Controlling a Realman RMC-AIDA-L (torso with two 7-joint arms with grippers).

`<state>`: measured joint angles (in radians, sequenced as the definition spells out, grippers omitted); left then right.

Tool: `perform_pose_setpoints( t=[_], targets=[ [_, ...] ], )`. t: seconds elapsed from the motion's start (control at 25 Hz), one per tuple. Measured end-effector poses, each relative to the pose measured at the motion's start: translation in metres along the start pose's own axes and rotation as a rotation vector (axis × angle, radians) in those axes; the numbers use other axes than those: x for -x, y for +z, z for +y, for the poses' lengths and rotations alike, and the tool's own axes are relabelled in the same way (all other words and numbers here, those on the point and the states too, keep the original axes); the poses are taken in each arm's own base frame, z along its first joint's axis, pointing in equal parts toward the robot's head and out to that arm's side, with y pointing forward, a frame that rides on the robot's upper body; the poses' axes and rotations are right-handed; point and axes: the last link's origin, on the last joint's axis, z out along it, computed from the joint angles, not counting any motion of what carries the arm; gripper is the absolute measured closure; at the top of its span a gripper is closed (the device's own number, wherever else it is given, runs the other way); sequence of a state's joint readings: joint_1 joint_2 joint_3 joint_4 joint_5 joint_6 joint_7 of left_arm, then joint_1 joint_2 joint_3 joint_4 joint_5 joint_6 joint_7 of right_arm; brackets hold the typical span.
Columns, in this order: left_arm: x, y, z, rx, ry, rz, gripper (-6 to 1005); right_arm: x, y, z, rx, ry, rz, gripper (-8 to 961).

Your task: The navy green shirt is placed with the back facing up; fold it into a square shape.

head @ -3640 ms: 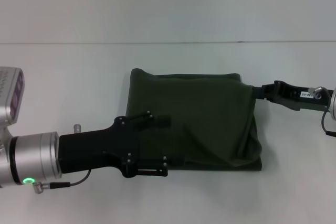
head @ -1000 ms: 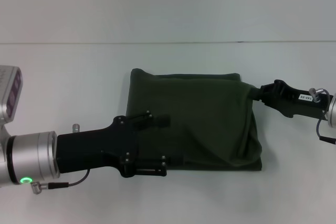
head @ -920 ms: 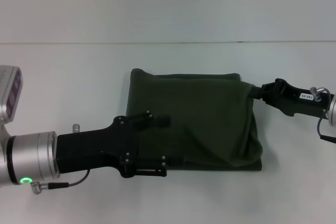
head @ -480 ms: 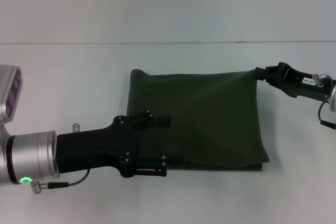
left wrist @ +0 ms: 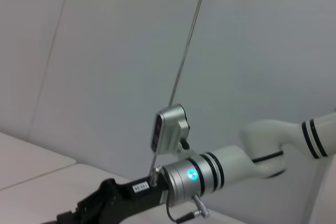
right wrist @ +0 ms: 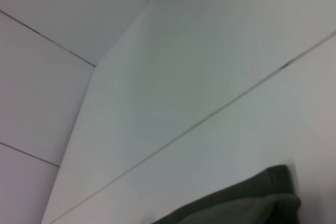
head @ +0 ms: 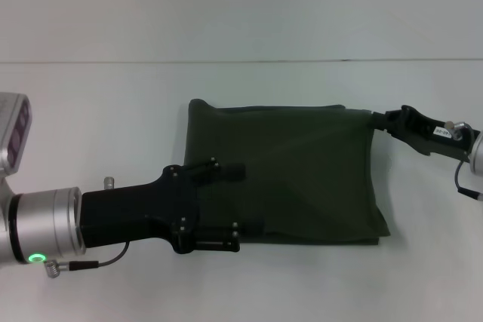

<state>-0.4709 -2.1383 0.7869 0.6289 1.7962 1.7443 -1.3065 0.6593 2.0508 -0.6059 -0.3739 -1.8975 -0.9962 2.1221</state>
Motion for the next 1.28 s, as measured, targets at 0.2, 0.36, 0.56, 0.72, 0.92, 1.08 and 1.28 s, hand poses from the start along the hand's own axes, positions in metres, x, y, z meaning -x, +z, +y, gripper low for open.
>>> perform_pose_setpoints(
  t=[0.2, 0.36, 0.56, 0.72, 0.92, 1.08, 1.28],
  targets=[
    [-0.003, 0.0, -0.001, -0.007, -0.032, 0.022, 49, -0.006, -0.012, -0.009, 0.013, 0.0, -0.02, 898],
    [-0.005, -0.003, -0.003, -0.025, -0.049, 0.046, 50, -0.009, -0.024, -0.012, 0.061, -0.042, -0.057, 806],
    [-0.006, -0.005, -0.006, -0.049, -0.107, 0.066, 50, -0.012, -0.041, -0.02, 0.084, -0.074, -0.086, 632],
    [-0.007, -0.011, -0.01, -0.063, -0.202, 0.051, 49, -0.021, -0.071, -0.018, 0.189, -0.236, -0.104, 543],
    [0.0, -0.03, -0.013, -0.095, -0.251, -0.017, 49, -0.048, -0.115, -0.014, 0.331, -0.556, -0.115, 433],
    [0.011, -0.041, -0.011, -0.114, -0.199, -0.095, 49, -0.079, -0.138, -0.02, 0.356, -0.729, -0.156, 241],
    [0.03, -0.051, -0.01, -0.191, -0.09, -0.134, 49, -0.118, -0.144, -0.031, 0.318, -0.848, -0.139, 80]
  ],
)
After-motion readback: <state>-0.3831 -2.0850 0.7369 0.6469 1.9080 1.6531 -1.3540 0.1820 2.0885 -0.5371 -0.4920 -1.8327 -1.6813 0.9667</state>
